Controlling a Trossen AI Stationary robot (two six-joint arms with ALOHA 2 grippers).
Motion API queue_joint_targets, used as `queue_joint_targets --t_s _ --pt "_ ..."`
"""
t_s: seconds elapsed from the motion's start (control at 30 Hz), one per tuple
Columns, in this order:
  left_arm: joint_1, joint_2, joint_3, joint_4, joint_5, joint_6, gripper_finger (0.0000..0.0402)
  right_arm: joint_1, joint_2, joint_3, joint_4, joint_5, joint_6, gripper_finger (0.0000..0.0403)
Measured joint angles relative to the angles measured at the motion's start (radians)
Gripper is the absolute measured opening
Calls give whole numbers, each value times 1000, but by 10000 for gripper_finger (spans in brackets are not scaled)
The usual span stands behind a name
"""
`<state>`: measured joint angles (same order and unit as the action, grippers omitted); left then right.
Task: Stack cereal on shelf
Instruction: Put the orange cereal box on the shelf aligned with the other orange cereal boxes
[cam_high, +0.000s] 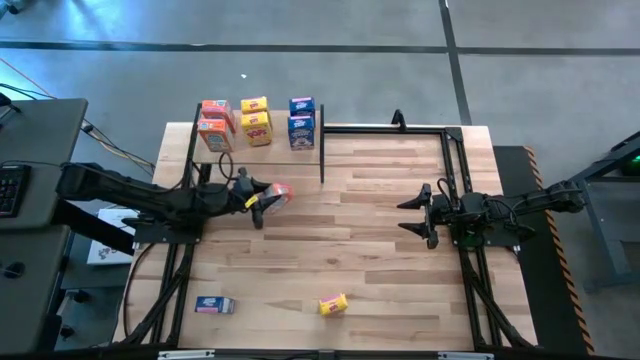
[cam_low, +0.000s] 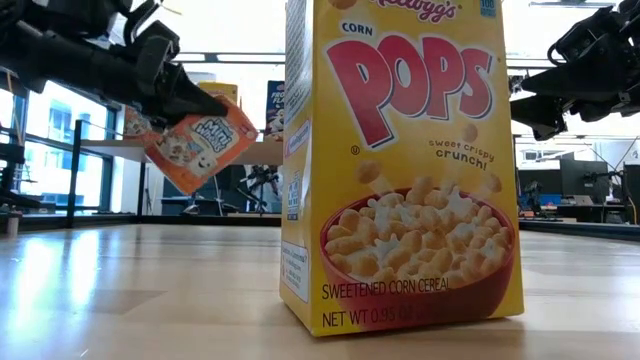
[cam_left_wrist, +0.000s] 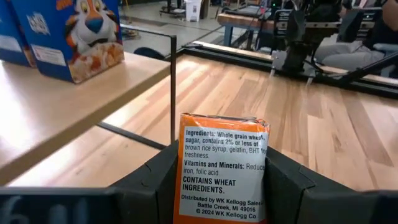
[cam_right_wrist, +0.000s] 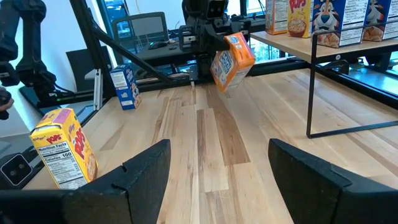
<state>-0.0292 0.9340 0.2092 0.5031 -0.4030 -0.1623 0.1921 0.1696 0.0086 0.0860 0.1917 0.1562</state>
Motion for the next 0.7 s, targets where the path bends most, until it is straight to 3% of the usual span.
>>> queue_joint_targets --t_s 0.2,0.7 --pt "-16 114 0 140 -22 -10 161 0 0 0 0 0 0 264" --pt "-67 371 0 381 -202 -69 161 0 0 0 0 0 0 264"
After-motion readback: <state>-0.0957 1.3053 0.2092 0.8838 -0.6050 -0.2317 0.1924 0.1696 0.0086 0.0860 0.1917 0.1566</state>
